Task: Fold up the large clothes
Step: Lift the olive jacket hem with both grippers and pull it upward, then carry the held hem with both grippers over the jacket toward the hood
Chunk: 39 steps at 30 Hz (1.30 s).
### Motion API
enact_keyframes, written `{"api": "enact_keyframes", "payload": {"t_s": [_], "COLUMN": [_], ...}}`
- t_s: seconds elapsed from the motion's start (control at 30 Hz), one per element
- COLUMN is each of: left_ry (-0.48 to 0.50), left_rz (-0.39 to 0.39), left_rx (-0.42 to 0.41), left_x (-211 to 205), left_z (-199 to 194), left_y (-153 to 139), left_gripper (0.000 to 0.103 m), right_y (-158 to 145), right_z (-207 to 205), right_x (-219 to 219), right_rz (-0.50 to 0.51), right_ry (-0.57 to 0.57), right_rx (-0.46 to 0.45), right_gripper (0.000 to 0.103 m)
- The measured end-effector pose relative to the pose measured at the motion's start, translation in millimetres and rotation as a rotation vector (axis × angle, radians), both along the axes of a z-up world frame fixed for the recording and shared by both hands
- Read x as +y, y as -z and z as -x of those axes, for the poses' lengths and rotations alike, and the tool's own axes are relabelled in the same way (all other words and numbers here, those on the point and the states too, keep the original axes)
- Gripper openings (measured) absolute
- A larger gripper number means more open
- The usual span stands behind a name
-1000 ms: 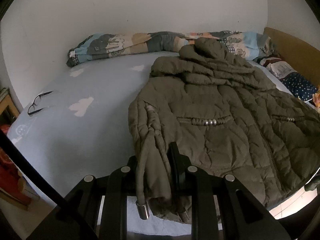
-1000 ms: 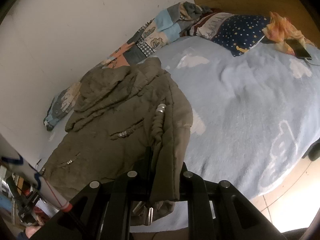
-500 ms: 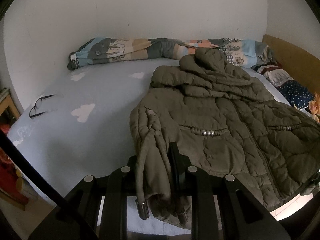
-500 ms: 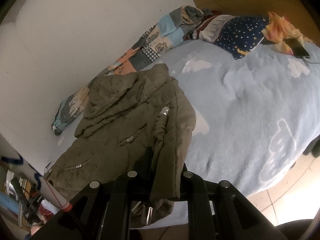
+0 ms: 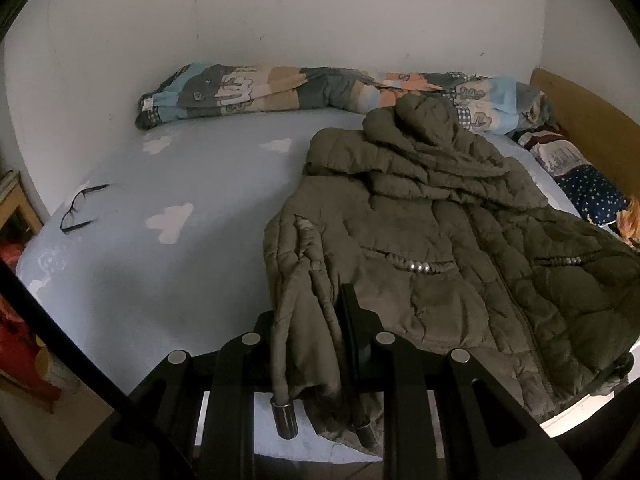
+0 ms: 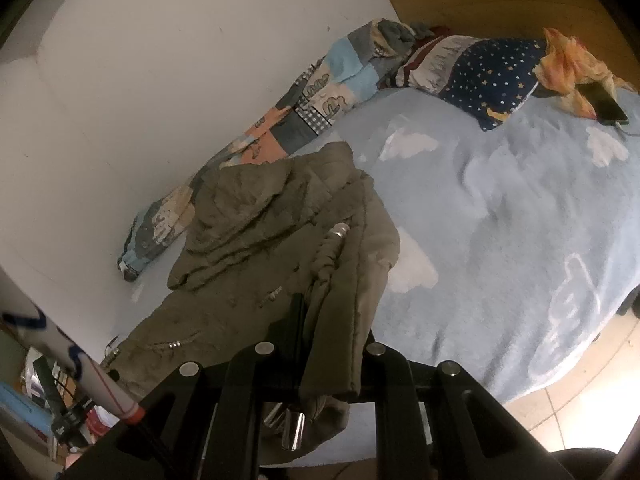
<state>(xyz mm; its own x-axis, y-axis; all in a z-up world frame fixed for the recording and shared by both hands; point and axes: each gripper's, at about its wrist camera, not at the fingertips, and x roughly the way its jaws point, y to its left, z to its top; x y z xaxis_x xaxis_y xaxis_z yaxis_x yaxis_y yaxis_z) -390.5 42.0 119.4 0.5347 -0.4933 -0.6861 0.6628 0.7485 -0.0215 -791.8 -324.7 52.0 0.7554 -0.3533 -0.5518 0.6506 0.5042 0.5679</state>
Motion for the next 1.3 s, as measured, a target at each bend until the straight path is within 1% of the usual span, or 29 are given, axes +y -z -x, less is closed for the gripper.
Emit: {"api": "enact_keyframes", "payload": {"t_s": [0.13,0.27,0.43,0.5,0.57,0.63,0.73,0.83,1.0,1.13,1.3], "left_ry": [0.013,0.017,0.012,0.010,0.010,0.011,0.003,-0.005,0.000,0.006,-0.001], "left_rz": [0.017,0.049,0.063,0.069,0.073,0.076,0.089,0.100,0.086,0.091,0.107], "left_rx": [-0.025,-0.027,-0.022,-0.020,-0.024,-0.030,-0.039,-0.040,-0.054,-0.068,-0.055], "left_x": [-6,-12,-15,-16,-17,-20,-24,-26,-32,-38,-45], "left_z": [0,0,-2,-3,-5,-7,-12,-20,-30,-34,-42], "left_y": [-7,-14,-19,-21,-23,-26,-34,-42,-49,-57,-63], "left_gripper": [0.021,0.021,0.021,0.021,0.021,0.021,0.021,0.021,0.022,0.022,0.022], "right_y": [-5,-7,-14,-15,-19,-23,-26,-38,-55,-58,-60], "right_z": [-1,-1,-4,-3,-2,-3,-4,-6,-13,-15,-15], "right_x": [-1,-1,0,-2,-6,-8,-15,-24,-32,-39,-47], "right_rz": [0.006,0.001,0.001,-0.019,-0.047,-0.026,-0.044,-0.036,-0.005,-0.007,-0.023], "right_ry": [0.003,0.004,-0.004,-0.001,0.000,0.001,-0.003,-0.009,-0.023,-0.020,-0.014], "right_rx": [0.000,0.008,0.021,0.012,-0.023,-0.024,-0.044,-0.063,-0.081,-0.091,-0.100], "right_gripper": [0.014,0.014,0.014,0.014,0.014,0.014,0.014,0.014,0.014,0.014,0.014]}}
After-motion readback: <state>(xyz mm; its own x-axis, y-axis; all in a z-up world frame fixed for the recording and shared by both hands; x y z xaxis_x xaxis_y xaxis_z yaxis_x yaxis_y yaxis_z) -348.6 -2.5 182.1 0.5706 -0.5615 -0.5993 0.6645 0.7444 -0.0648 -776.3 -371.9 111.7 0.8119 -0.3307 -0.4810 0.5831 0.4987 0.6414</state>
